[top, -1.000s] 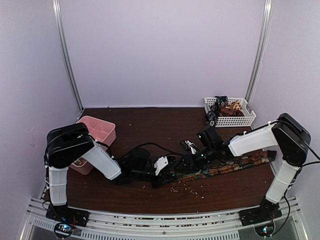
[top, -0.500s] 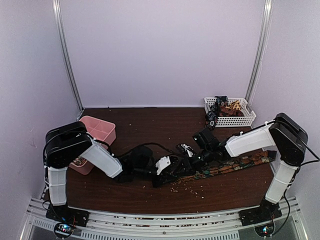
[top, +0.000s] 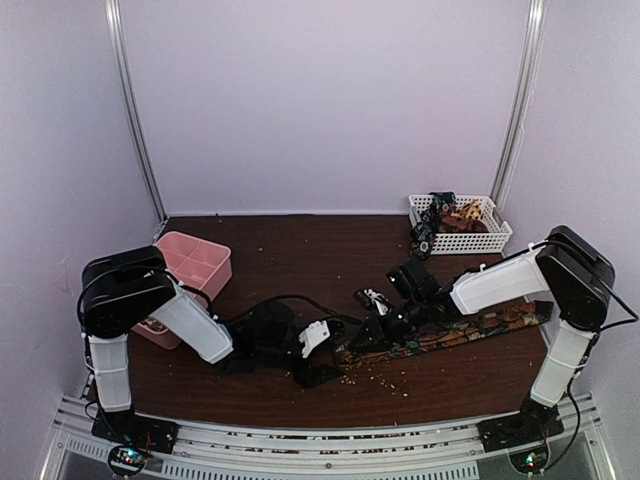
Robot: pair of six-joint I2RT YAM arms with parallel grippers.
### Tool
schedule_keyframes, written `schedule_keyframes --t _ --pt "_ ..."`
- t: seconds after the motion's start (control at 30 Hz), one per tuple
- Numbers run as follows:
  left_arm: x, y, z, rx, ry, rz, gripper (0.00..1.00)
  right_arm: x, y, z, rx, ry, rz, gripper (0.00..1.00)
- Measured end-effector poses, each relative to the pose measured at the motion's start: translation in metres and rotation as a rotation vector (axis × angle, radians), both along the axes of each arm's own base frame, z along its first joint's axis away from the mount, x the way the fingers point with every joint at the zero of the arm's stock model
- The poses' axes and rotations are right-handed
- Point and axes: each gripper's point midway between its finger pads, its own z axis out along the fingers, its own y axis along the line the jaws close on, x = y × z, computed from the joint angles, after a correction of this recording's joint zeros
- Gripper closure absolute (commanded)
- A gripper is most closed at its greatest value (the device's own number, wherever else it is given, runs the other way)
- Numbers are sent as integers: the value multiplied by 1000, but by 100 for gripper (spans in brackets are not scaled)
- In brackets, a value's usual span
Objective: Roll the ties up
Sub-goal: Roll the tie at the center of the board.
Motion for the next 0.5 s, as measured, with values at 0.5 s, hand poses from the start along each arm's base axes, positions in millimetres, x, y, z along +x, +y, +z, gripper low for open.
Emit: schedule_keyframes --t 0.5 --pt "16 -45 0 -43 -29 22 50 5 -13 -10 16 -2 -35 100"
